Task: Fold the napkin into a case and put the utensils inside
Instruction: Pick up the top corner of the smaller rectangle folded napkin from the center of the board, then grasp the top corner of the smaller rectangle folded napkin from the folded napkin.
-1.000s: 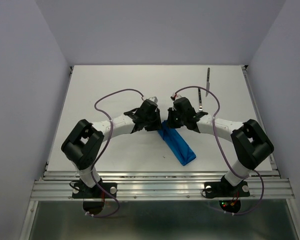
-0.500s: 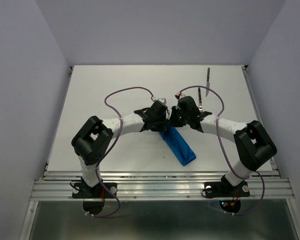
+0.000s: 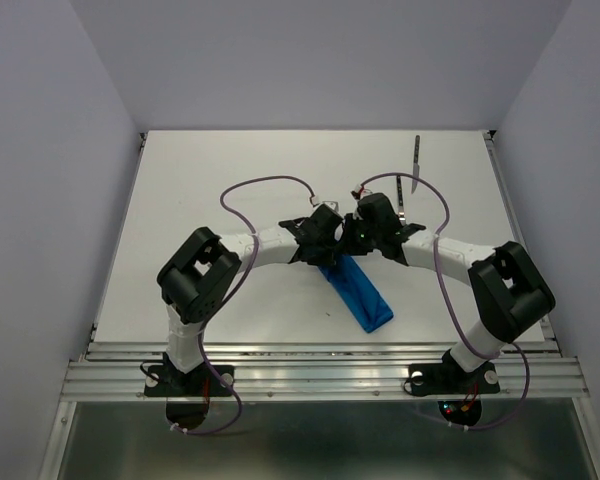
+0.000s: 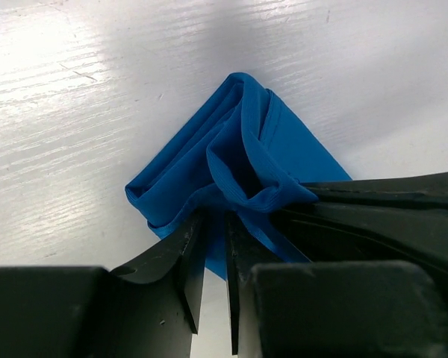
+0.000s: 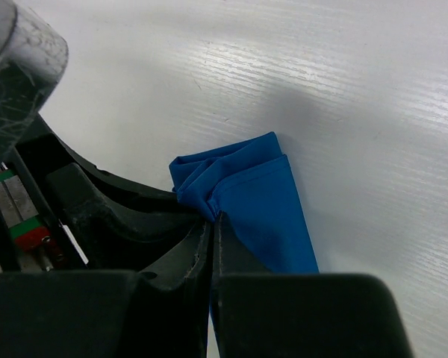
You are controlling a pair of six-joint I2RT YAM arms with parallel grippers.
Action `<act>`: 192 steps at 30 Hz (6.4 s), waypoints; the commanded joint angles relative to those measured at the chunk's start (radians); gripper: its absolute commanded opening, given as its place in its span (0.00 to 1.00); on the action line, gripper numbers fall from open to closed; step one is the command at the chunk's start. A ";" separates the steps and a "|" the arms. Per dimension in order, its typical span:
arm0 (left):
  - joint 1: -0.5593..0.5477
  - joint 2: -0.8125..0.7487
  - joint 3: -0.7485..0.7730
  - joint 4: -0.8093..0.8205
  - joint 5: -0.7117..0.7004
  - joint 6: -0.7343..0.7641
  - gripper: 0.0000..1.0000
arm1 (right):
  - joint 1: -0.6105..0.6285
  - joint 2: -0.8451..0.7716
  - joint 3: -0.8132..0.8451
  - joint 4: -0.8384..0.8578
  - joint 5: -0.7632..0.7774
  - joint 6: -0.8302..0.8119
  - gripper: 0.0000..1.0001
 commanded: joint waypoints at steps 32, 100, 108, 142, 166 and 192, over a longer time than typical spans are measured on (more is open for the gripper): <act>-0.048 -0.082 -0.017 0.001 -0.061 0.043 0.46 | -0.023 -0.063 -0.023 0.041 -0.007 0.009 0.01; 0.025 -0.155 -0.103 0.131 0.107 -0.120 0.00 | -0.023 -0.122 -0.069 -0.053 -0.052 -0.047 0.01; 0.027 -0.171 -0.105 0.151 0.136 -0.140 0.00 | -0.014 -0.062 -0.071 -0.042 -0.009 -0.047 0.01; 0.031 -0.083 -0.100 0.200 0.166 -0.173 0.00 | 0.023 -0.048 -0.016 -0.150 -0.053 -0.099 0.01; 0.042 -0.100 -0.140 0.240 0.205 -0.183 0.00 | 0.032 0.079 0.023 -0.125 0.071 -0.019 0.10; 0.071 -0.129 -0.175 0.246 0.210 -0.163 0.00 | 0.032 -0.050 -0.019 -0.064 0.086 0.099 0.23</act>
